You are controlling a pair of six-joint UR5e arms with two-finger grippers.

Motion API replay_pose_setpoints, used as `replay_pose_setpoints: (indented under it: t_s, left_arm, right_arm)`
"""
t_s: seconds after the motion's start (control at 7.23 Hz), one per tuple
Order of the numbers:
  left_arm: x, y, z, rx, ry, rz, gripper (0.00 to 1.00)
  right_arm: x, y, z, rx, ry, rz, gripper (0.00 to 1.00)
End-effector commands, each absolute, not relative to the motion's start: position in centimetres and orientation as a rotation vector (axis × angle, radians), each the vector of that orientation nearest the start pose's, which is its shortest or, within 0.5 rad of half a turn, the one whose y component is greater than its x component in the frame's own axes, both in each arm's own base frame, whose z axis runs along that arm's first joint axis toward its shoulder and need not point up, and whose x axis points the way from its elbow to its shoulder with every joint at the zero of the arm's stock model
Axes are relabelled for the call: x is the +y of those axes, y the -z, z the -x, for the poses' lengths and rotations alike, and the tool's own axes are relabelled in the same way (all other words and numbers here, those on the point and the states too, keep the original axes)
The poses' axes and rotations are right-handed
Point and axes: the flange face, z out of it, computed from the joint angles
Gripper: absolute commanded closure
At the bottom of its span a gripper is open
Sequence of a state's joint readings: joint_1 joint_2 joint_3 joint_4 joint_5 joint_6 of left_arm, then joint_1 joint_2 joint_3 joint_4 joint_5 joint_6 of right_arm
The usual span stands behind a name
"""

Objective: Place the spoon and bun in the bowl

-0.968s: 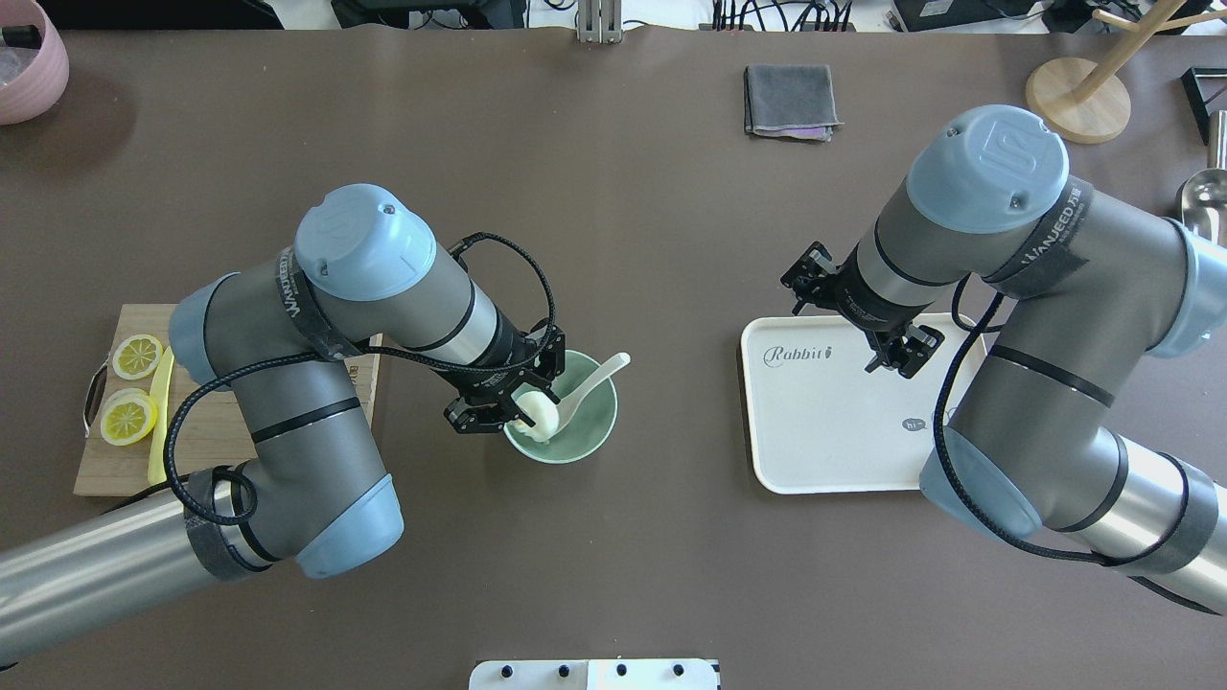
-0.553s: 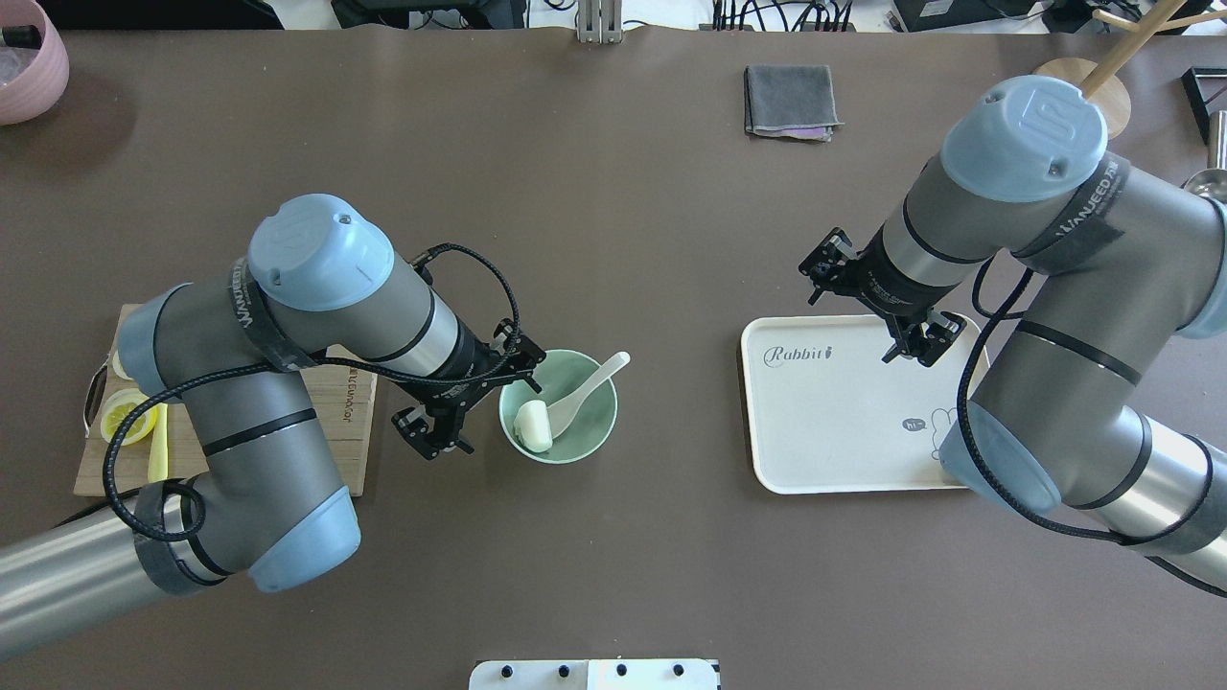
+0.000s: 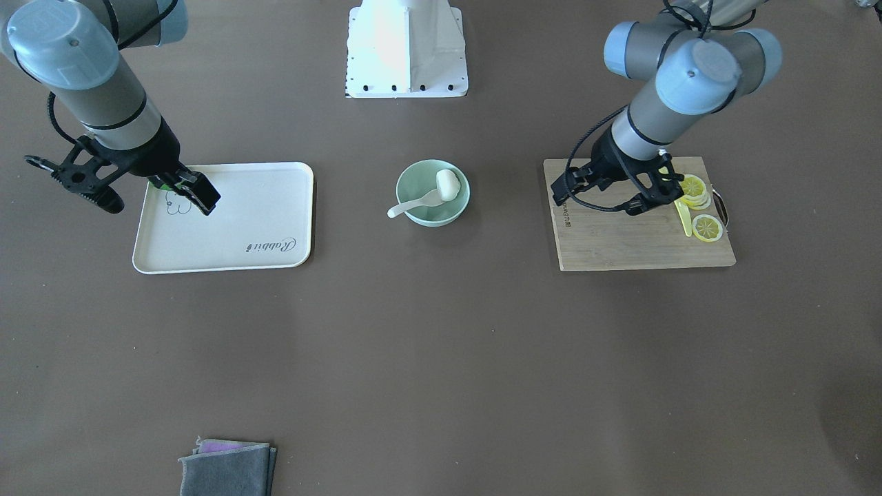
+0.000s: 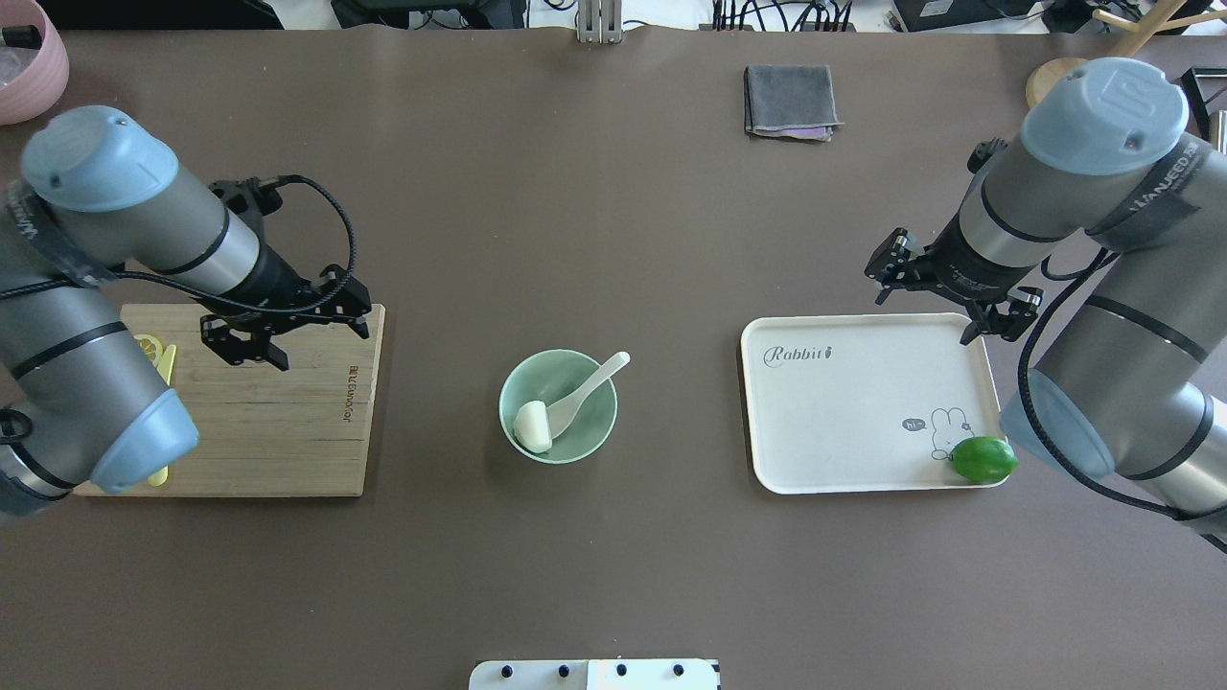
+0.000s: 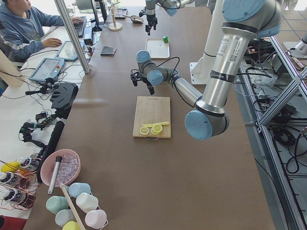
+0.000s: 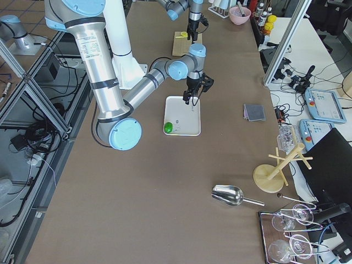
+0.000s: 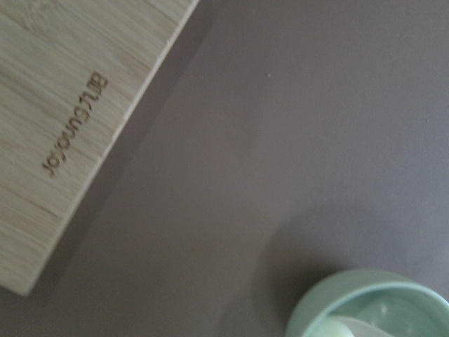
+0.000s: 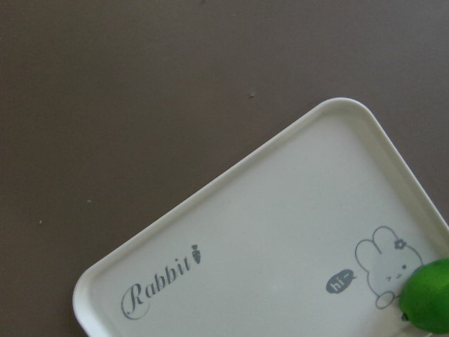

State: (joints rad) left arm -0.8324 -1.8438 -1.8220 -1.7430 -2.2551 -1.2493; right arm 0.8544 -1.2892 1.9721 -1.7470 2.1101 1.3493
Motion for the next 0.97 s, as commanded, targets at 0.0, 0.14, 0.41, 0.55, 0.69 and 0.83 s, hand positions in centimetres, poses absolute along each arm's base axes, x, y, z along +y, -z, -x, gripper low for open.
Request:
replay_pose_setpoints:
  t_s: [0.0, 0.14, 0.41, 0.55, 0.69, 0.83]
  left_arm:
    - [-50.9, -44.8, -23.4, 0.829, -0.022, 0.053, 0.02]
    - [-52.2, -46.8, -19.1, 0.764, -0.148, 0.039, 0.02]
    - [-54.4, -51.3, -11.1, 0.724, -0.251, 0.014, 0.02]
    - [-53.9, -54.9, -6.7, 0.716, -0.251, 0.018, 0.02]
    - [-53.2, -58.9, -2.2, 0.708, -0.292, 0.013, 0.02]
    - [-52.8, -62.6, 1.9, 0.712, -0.311, 0.013, 0.02]
  right_arm:
    - [-48.3, -39.8, 24.7, -0.674, -0.295, 0.142, 0.00]
    - [-49.6, -41.8, 22.4, -0.669, -0.219, 0.124, 0.00]
    - [-53.5, -46.4, 15.0, -0.722, -0.125, 0.123, 0.00]
    - [-53.8, -49.7, 11.6, -0.726, -0.107, 0.132, 0.00]
    - [-53.5, -53.5, 7.6, -0.739, -0.079, 0.138, 0.00]
    - [-52.3, -57.4, 3.3, -0.765, -0.055, 0.143, 0.00]
